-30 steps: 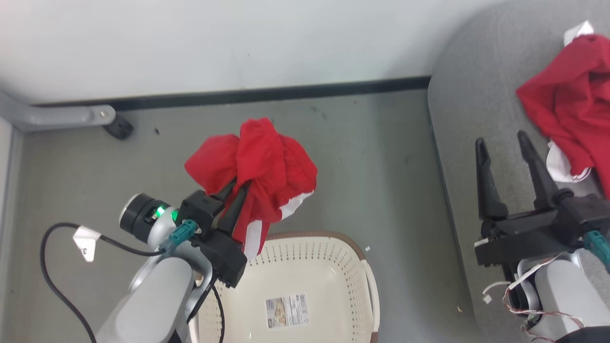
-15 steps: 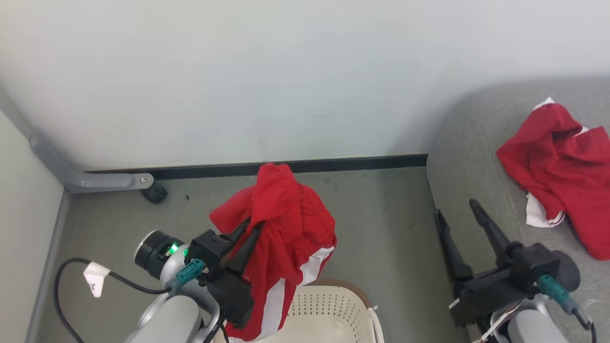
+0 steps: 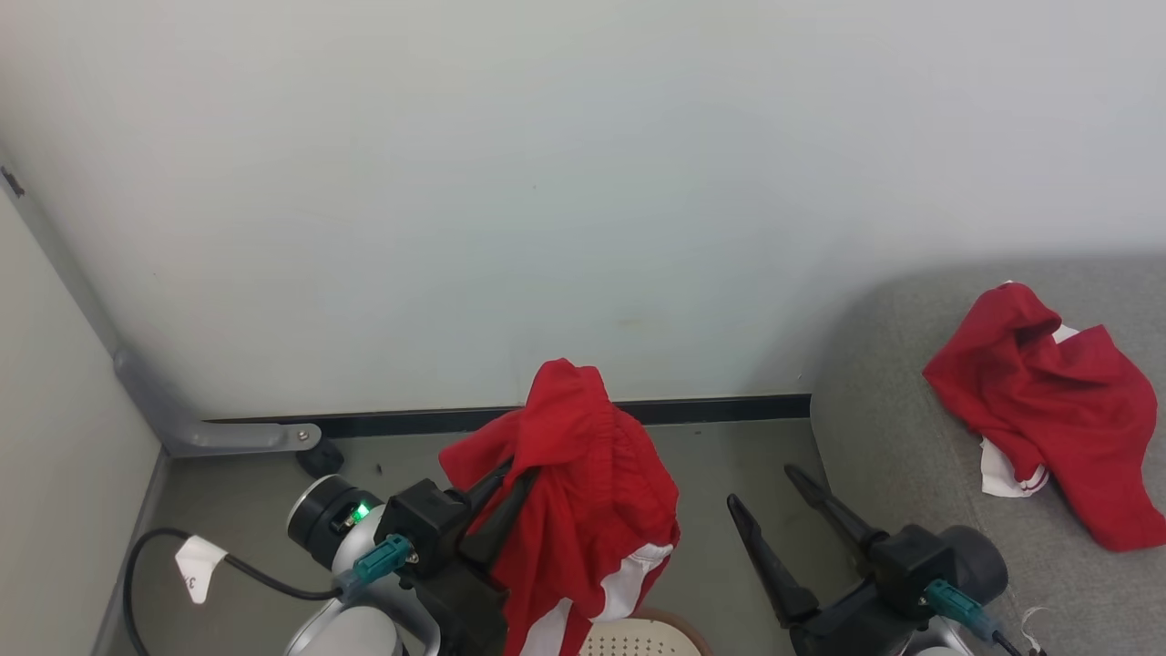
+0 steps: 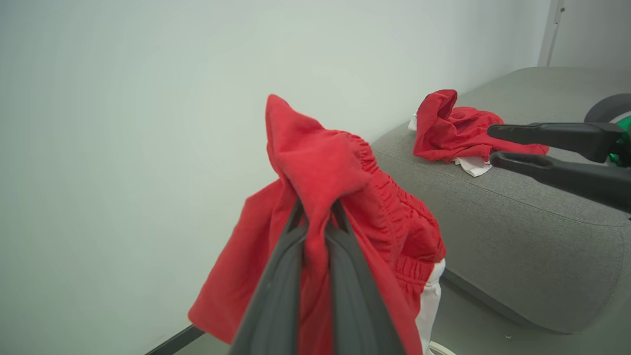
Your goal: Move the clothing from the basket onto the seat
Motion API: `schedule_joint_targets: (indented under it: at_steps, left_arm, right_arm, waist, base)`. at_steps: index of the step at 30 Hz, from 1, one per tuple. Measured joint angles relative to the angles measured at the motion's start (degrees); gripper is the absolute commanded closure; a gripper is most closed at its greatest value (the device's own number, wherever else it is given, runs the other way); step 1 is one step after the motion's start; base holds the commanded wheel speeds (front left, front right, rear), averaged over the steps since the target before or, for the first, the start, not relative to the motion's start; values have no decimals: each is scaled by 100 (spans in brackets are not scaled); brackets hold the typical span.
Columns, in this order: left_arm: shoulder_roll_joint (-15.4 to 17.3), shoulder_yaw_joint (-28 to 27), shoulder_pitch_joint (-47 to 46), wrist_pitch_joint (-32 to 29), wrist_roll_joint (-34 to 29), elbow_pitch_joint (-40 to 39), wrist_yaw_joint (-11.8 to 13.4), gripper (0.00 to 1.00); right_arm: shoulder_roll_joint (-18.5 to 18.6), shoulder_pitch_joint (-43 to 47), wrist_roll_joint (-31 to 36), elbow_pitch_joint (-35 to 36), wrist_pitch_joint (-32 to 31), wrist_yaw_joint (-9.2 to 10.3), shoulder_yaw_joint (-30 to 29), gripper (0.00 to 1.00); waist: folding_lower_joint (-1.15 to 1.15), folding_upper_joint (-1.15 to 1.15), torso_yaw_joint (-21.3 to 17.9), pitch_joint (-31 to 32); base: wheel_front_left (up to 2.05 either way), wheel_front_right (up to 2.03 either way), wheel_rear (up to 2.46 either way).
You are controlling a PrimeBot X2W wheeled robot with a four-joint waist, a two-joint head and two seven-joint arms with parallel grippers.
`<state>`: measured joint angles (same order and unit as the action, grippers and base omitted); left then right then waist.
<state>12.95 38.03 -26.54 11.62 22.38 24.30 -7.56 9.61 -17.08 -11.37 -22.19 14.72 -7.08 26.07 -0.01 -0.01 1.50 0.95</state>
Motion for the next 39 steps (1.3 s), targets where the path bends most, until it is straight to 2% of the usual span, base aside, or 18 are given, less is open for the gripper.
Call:
schedule_joint_targets:
  at_steps: [5, 13, 19, 31, 32, 33, 36, 38, 39]
  left_arm:
    - [1, 5, 0, -147, 162, -182, 0, 100]
    - [4, 8, 0, -355, 243, -441, 0, 100]
    - [0, 27, -5, -504, 287, -568, 0, 100]
    - [-20, 97, -35, -701, 325, -786, 0, 100]
    - [-20, 98, -38, -723, 331, -799, 0, 100]
    - [-21, 100, -40, -726, 335, -809, 0, 100]
    - [-16, 103, -43, -749, 357, -840, 0, 100]
    - [-12, 103, -44, -762, 382, -865, 0, 100]
    - [-10, 103, -45, -786, 403, -873, 0, 100]
  right_arm:
    - [135, -157, -231, -135, -1, 0, 605, 0]
    - [352, -896, -693, -453, -3, -1, 1760, 0]
    - [430, -1494, -981, -883, -7, -1, 2412, 0]
    - [200, -2141, -1569, -1625, -7, -2, 3406, 0]
    - [159, -2181, -1621, -1666, -7, -3, 3524, 10]
    - [129, -2220, -1691, -1696, -7, -5, 3632, 49]
    - [63, -2319, -1841, -1794, -4, -5, 3864, 73]
    - [35, -2402, -1939, -1863, -3, -5, 3986, 100]
    - [32, -2447, -1980, -1894, -4, -5, 4064, 100]
  waist:
    - [0, 1, -24, 41]
    - [1, 1, -53, -8]
    - [1, 1, -47, -68]
    - [1, 1, 41, -162]
    - [1, 1, 49, -170]
    - [1, 1, 55, -177]
    - [1, 1, 69, -194]
    - [1, 1, 72, -204]
    - [1, 1, 71, -209]
  base:
    - [0, 0, 0]
    - [0, 0, 0]
    - [0, 0, 0]
    - [0, 0, 0]
    - [0, 0, 0]
    - [0, 0, 0]
    - [0, 0, 0]
    - [0, 0, 0]
    - [0, 0, 0]
